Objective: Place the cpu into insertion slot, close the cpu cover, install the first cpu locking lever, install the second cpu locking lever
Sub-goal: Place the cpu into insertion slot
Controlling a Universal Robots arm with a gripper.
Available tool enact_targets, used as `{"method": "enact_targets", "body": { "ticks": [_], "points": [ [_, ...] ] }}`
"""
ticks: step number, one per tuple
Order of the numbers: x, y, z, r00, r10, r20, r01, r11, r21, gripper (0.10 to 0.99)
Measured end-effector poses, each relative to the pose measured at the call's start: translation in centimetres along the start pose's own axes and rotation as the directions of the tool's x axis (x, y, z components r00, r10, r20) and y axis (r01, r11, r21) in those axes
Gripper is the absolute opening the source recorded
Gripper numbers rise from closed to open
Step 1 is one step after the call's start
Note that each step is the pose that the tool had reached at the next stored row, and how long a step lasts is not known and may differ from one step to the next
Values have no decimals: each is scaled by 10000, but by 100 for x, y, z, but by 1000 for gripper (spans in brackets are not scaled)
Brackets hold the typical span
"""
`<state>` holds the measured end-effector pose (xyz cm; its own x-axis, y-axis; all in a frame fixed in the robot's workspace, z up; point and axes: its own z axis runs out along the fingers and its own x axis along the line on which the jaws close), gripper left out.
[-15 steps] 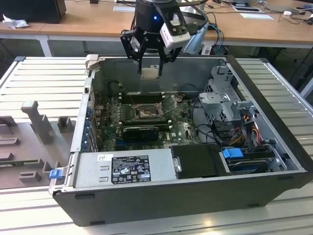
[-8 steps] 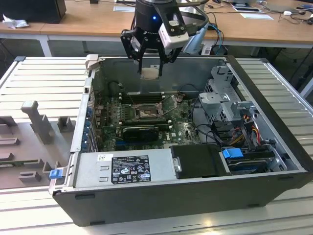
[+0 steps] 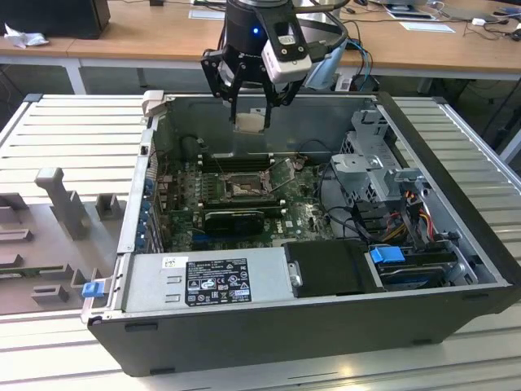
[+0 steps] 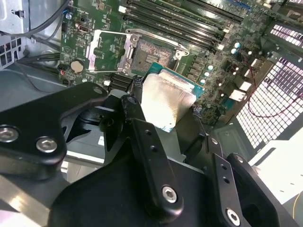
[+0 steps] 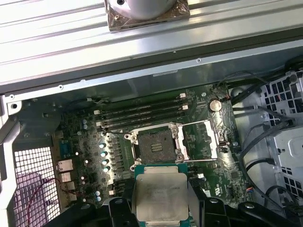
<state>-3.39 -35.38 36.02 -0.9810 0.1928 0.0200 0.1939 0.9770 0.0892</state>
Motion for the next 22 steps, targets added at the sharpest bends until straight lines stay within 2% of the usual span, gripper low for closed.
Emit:
{"method": "enact_targets", "body": {
  "ticks": [22],
  "points": [
    [-1,-2,11,9989,465,38,-465,9989,-9,529]
  ]
}}
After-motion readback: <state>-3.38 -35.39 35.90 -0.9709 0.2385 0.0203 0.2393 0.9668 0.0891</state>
